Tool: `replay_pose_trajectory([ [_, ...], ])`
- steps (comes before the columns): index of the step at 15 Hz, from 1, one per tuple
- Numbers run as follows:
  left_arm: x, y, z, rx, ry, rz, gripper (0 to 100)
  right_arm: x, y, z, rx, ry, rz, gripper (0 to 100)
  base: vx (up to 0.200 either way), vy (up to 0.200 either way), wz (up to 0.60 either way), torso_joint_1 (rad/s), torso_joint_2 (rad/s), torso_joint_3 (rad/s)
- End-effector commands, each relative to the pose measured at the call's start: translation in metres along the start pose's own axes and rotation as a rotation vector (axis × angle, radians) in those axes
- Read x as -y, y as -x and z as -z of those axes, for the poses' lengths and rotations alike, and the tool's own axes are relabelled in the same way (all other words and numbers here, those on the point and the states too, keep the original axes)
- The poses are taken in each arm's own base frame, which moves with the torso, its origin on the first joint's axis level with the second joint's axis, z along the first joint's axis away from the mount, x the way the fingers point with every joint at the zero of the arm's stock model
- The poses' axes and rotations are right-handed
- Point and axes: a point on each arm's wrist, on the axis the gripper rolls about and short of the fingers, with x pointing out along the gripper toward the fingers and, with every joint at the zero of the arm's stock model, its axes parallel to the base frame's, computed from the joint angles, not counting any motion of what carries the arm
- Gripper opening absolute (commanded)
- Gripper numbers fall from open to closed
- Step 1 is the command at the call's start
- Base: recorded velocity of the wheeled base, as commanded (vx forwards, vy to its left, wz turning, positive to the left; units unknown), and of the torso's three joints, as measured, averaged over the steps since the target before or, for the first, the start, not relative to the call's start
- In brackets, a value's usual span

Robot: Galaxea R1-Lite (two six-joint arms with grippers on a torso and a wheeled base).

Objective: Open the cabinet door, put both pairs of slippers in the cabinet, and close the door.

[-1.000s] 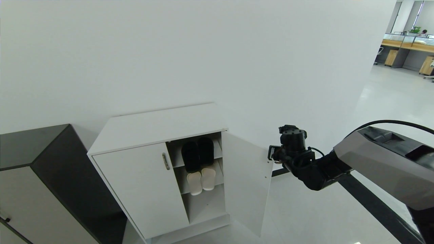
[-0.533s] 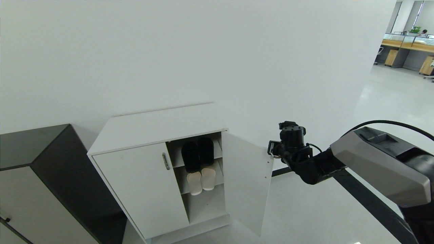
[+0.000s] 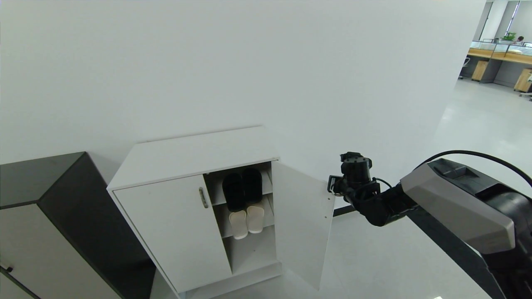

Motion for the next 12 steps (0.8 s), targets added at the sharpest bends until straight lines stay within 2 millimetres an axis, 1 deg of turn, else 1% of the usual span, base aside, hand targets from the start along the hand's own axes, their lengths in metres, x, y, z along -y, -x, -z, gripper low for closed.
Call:
replay_pose_trajectory([
  [1,0.0,0.0,0.0,0.0,0.0,0.0,0,0.0,0.0,0.001,-0.004,0.001,0.001,0,0.0,0.0,0.0,0.0,0.0,0.0],
  [4,0.0,0.0,0.0,0.0,0.0,0.0,0,0.0,0.001,0.006,-0.018,0.007,0.002,0,0.0,0.0,0.0,0.0,0.0,0.0],
  [10,0.0,0.0,0.0,0.0,0.0,0.0,0,-0.006,0.008,0.014,-0.052,0.025,-0.009,0,0.0,0.0,0.0,0.0,0.0,0.0],
  [11,0.0,0.0,0.0,0.0,0.0,0.0,0,-0.01,0.012,0.015,-0.057,0.03,-0.019,0,0.0,0.0,0.0,0.0,0.0,0.0],
  [12,0.0,0.0,0.0,0.0,0.0,0.0,0,-0.019,0.022,0.017,-0.07,0.041,-0.039,0,0.0,0.0,0.0,0.0,0.0,0.0],
])
